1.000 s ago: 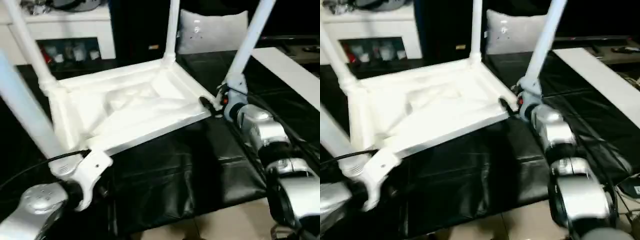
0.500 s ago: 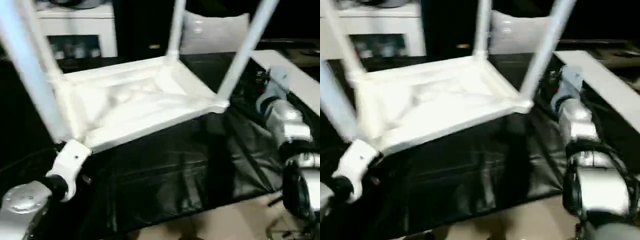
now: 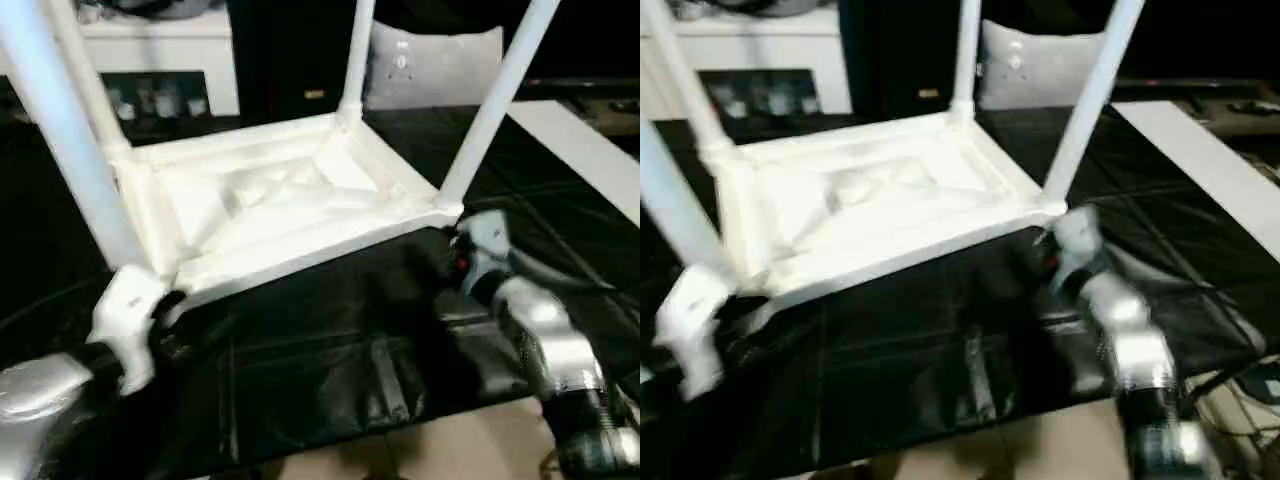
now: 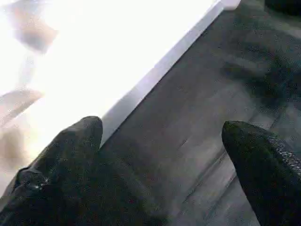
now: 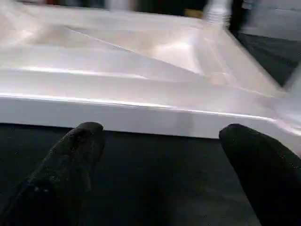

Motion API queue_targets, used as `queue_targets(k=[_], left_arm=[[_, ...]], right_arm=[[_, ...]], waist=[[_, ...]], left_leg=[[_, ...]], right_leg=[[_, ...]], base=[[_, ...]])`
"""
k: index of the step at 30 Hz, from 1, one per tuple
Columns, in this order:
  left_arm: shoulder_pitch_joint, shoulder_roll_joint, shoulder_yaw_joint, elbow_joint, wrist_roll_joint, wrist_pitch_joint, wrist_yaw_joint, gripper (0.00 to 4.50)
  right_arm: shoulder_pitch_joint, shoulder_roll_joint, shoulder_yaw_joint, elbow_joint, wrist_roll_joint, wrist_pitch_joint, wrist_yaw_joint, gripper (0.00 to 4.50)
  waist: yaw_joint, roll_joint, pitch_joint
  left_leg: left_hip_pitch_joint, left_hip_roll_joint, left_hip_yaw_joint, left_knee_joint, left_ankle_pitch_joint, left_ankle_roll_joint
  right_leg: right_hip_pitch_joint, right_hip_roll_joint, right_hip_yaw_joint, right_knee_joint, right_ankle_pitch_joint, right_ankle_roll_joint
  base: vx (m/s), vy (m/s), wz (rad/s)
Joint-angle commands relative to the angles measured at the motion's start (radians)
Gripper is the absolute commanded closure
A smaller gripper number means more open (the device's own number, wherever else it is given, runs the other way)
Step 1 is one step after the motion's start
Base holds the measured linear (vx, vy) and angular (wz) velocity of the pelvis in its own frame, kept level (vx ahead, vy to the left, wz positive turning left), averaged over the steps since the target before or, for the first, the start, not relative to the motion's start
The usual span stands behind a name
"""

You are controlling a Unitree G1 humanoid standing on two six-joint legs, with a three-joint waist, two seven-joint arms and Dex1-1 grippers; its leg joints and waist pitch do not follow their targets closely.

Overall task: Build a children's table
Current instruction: Rotate table base

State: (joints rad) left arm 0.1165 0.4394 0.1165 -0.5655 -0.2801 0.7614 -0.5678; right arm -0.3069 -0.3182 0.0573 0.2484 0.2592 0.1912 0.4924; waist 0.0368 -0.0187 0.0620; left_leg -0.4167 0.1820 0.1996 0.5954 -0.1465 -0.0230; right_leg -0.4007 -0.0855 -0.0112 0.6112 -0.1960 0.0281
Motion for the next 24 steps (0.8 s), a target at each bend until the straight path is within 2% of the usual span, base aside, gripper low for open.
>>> queue_targets(k=[1,2,4,5,6,7,8,9,10,11,12,13,14,15,16,17,18,19,20,21,22,23,24], left_arm=[[-0.009,-0.03,-0.045,0.01,0.02,-0.033,0.043,0.02],[-0.025,-0.074,-0.074,0.017,0.033,-0.067,0.077,0.02],[-0.071,-0.161,-0.108,0.053,0.072,-0.086,0.169,0.02],[-0.073,-0.162,-0.109,0.054,0.073,-0.087,0.17,0.02],[-0.115,-0.206,-0.126,0.091,0.098,-0.109,0.212,0.02],[-0.124,-0.214,-0.127,0.098,0.102,-0.111,0.22,0.02],[-0.139,-0.23,-0.13,0.11,0.107,-0.115,0.234,0.02],[-0.158,-0.241,-0.138,0.125,0.114,-0.122,0.244,0.02],[-0.171,-0.249,-0.147,0.14,0.13,-0.113,0.27,0.02],[-0.18,-0.251,-0.151,0.154,0.146,-0.098,0.296,0.02],[-0.182,-0.26,-0.148,0.165,0.155,-0.091,0.321,0.02],[-0.177,-0.278,-0.139,0.17,0.152,-0.097,0.339,0.02],[-0.171,-0.285,-0.139,0.166,0.161,-0.101,0.354,0.02],[-0.169,-0.288,-0.14,0.165,0.165,-0.104,0.36,0.02],[-0.162,-0.289,-0.144,0.156,0.167,-0.105,0.36,0.02],[-0.154,-0.287,-0.151,0.149,0.177,-0.107,0.366,0.02],[-0.127,-0.287,-0.152,0.137,0.189,-0.117,0.377,0.02],[-0.127,-0.287,-0.152,0.137,0.189,-0.117,0.377,0.02],[-0.118,-0.287,-0.15,0.134,0.194,-0.118,0.384,0.02],[-0.095,-0.292,-0.137,0.121,0.195,-0.134,0.398,0.02],[-0.095,-0.292,-0.137,0.121,0.195,-0.134,0.398,0.02],[-0.057,-0.3,-0.12,0.089,0.21,-0.137,0.435,0.02],[-0.029,-0.307,-0.11,0.063,0.214,-0.127,0.451,0.02]], right_arm=[[0.021,-0.006,0.001,-0.081,0.017,0.031,-0.011,0.0],[0.049,0.012,0.005,-0.144,0.026,0.06,-0.045,0.0],[0.087,0.037,0.021,-0.261,0.043,0.195,-0.116,0.0],[0.088,0.037,0.022,-0.264,0.043,0.196,-0.116,0.0],[0.116,0.048,0.056,-0.341,0.042,0.212,-0.122,0.0],[0.121,0.051,0.063,-0.352,0.04,0.214,-0.124,0.0],[0.134,0.057,0.072,-0.381,0.034,0.221,-0.124,0.0],[0.148,0.069,0.083,-0.403,0.014,0.21,-0.132,0.0],[0.159,0.074,0.09,-0.418,-0.004,0.214,-0.139,0.0],[0.164,0.075,0.097,-0.425,-0.022,0.21,-0.142,0.0],[0.166,0.072,0.107,-0.426,-0.042,0.194,-0.14,0.0],[0.171,0.069,0.108,-0.43,-0.065,0.178,-0.153,0.0],[0.18,0.068,0.098,-0.443,-0.051,0.193,-0.159,0.0],[0.184,0.068,0.095,-0.451,-0.045,0.204,-0.163,0.0],[0.19,0.071,0.083,-0.465,-0.029,0.216,-0.171,0.0],[0.196,0.074,0.072,-0.48,-0.02,0.239,-0.188,0.0],[0.203,0.087,0.048,-0.493,-0.015,0.234,-0.203,0.0],[0.203,0.087,0.048,-0.493,-0.015,0.234,-0.203,0.0],[0.203,0.089,0.044,-0.494,-0.012,0.228,-0.199,0.0],[0.202,0.093,0.037,-0.501,-0.002,0.298,-0.211,0.0],[0.202,0.093,0.037,-0.501,-0.002,0.298,-0.211,0.0],[0.204,0.082,0.048,-0.506,0.01,0.319,-0.18,0.0],[0.208,0.069,0.061,-0.511,0.016,0.305,-0.15,0.0]], waist=[[-0.001,0.015,-0.061],[-0.003,0.013,-0.058],[-0.006,0.006,-0.059],[-0.008,0.007,-0.058],[-0.01,0.006,-0.057],[-0.01,0.005,-0.055],[-0.012,0.005,-0.054],[-0.005,-0.005,-0.046],[-0.015,0.016,-0.059],[-0.021,0.025,-0.061],[-0.036,0.045,-0.064],[-0.049,0.054,-0.053],[-0.052,0.051,-0.047],[-0.039,0.03,-0.048],[-0.033,0.017,-0.046],[-0.038,-0.013,-0.048],[-0.019,-0.027,-0.043],[-0.007,-0.013,-0.042],[-0.009,-0.023,-0.034],[0.003,-0.005,-0.044],[0.001,0.003,-0.047],[-0.02,0.016,-0.047],[-0.056,0.037,-0.064]], left_leg=[[0.049,0.037,-0.028,-0.087,-0.467,-0.072],[0.048,0.038,-0.029,-0.088,-0.473,-0.075],[0.049,0.036,-0.029,-0.085,-0.481,-0.079],[0.049,0.034,-0.031,-0.085,-0.495,-0.085],[0.05,0.032,-0.033,-0.082,-0.509,-0.089],[0.051,0.031,-0.033,-0.081,-0.518,-0.092],[0.056,0.028,-0.037,-0.076,-0.546,-0.096],[-0.008,0.01,-0.071,-0.111,-0.552,-0.052],[-0.017,0.014,-0.098,-0.12,-0.528,-0.045],[-0.013,0.016,-0.115,-0.12,-0.551,-0.055],[0.001,0.034,-0.157,-0.13,-0.643,-0.096],[0.002,0.052,-0.203,-0.16,-0.75,-0.125],[-0.006,0.041,-0.218,-0.175,-0.815,-0.132],[-0.025,-0.011,-0.185,-0.135,-0.774,-0.118],[-0.016,-0.03,-0.165,-0.103,-0.737,-0.12],[0.054,-0.037,-0.111,0.072,-0.449,-0.047],[-0.011,-0.027,-0.129,0.123,-0.13,0.017],[-0.031,-0.014,-0.137,0.128,-0.095,0.027],[-0.055,-0.009,-0.142,0.14,-0.116,0.036],[-0.048,0.012,-0.156,0.133,-0.162,0.04],[-0.021,0.024,-0.152,0.046,-0.195,0.068],[0.023,0.017,-0.122,-0.04,-0.216,0.116],[0.06,0.046,-0.141,-0.059,-0.2,0.15]], right_leg=[[0.006,-0.024,0.018,-0.087,-0.32,-0.107],[0.005,-0.025,0.02,-0.095,-0.353,-0.092],[0.003,-0.023,0.019,-0.096,-0.391,-0.075],[0.001,-0.022,0.018,-0.1,-0.43,-0.059],[-0.003,-0.024,0.017,-0.108,-0.471,-0.04],[-0.006,-0.024,0.016,-0.112,-0.499,-0.027],[-0.012,-0.027,0.012,-0.119,-0.556,-0.014],[0.039,-0.051,-0.032,-0.101,-0.58,-0.017],[0.046,-0.045,-0.052,-0.088,-0.476,-0.039],[0.043,-0.041,-0.064,-0.08,-0.431,-0.065],[0.043,-0.023,-0.078,-0.062,-0.314,-0.118],[0.052,-0.006,-0.086,-0.034,-0.237,-0.148],[0.063,-0.003,-0.085,-0.011,-0.215,-0.163],[0.06,-0.047,-0.069,-0.057,-0.32,-0.175],[0.042,-0.077,-0.065,-0.091,-0.468,-0.175],[-0.016,-0.173,-0.01,-0.198,-0.818,-0.143],[0.036,-0.225,0.054,-0.206,-0.914,-0.109],[0.052,-0.246,0.063,-0.196,-0.92,-0.088],[0.062,-0.263,0.075,-0.192,-0.932,-0.062],[0.074,-0.274,0.076,-0.171,-0.849,-0.096],[0.086,-0.191,0.034,-0.141,-0.65,-0.188],[0.047,-0.035,-0.046,-0.079,-0.434,-0.238],[0.043,0.006,-0.061,-0.028,-0.217,-0.229]], base=[[0.0,0.0,0.0],[0.0,0.0,0.0],[0.0,0.0,0.0],[0.0,0.0,0.0],[0.0,0.0,0.0],[0.0,0.0,0.0],[0.0,0.0,0.0],[0.0,0.0,0.0],[0.002,-0.001,0.32],[0.002,-0.001,0.32],[0.003,-0.032,0.52],[-0.005,-0.061,0.55],[-0.005,-0.061,0.55],[-0.013,-0.083,0.58],[-0.012,-0.098,0.54],[-0.012,-0.098,0.54],[-0.036,-0.077,0.18],[-0.001,-0.005,-0.2],[-0.001,-0.005,-0.2],[0.043,0.074,-0.14],[0.019,0.121,0.05],[0.019,0.121,0.05],[0.012,0.124,0.05]])
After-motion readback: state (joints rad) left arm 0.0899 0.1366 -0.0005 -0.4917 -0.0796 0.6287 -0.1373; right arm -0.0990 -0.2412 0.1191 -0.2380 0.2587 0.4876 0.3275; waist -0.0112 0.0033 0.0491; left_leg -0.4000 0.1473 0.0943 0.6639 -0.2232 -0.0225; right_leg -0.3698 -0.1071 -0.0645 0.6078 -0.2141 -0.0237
